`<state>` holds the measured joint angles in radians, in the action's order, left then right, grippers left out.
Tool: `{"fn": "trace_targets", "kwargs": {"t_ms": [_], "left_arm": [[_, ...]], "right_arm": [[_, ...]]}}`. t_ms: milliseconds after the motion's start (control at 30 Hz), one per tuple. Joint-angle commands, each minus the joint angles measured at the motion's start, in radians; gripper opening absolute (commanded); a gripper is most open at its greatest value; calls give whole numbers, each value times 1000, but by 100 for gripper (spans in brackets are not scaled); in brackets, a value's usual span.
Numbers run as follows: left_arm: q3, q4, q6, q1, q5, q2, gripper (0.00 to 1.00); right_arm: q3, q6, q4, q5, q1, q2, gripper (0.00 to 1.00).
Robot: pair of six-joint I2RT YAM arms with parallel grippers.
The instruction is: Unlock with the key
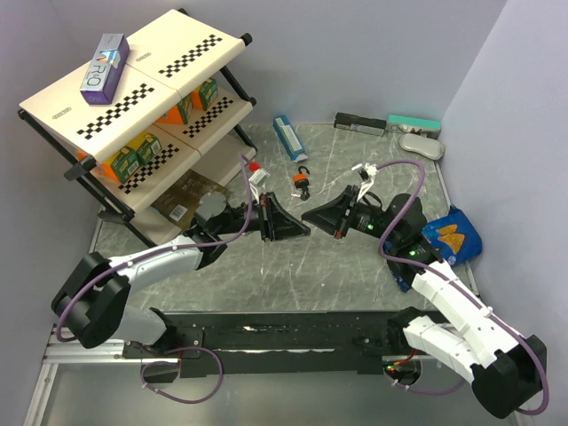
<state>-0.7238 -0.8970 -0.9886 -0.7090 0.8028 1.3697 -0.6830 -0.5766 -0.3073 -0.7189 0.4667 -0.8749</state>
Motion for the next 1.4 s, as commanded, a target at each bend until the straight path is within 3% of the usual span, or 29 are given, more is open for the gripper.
{"fn": "trace_targets", "kwargs": {"t_ms": [0,100,133,333,433,533,667,1033,1367], "left_arm": [[-100,365,294,-4,-72,-96,1],[-179,694,506,-6,-175,-132,1],[-192,748,540,-6,-206,-139,1],[-242,981,705,-32,-350,-173,1],[-304,1118,816,-67,-363,-155,1],[-348,1236,935,-102,-396,-132,1],[-353,1271,1013,-128,-459,-123,1],[-324,1256,1042,-190,-585,-123,1],[-316,1261,1048,-214,-631,-119,1]], "right_arm": [[-82,95,144,24,3,33,0],[-119,136,269,48,3,37,13],[-128,141,301,62,1,40,21],[-200,138,488,104,1,37,47],[-205,110,514,99,3,24,54],[-178,42,475,66,4,8,55],[-122,-43,381,56,27,-19,52],[-109,-120,330,70,101,-159,40],[-78,-175,264,67,115,-199,36]]}}
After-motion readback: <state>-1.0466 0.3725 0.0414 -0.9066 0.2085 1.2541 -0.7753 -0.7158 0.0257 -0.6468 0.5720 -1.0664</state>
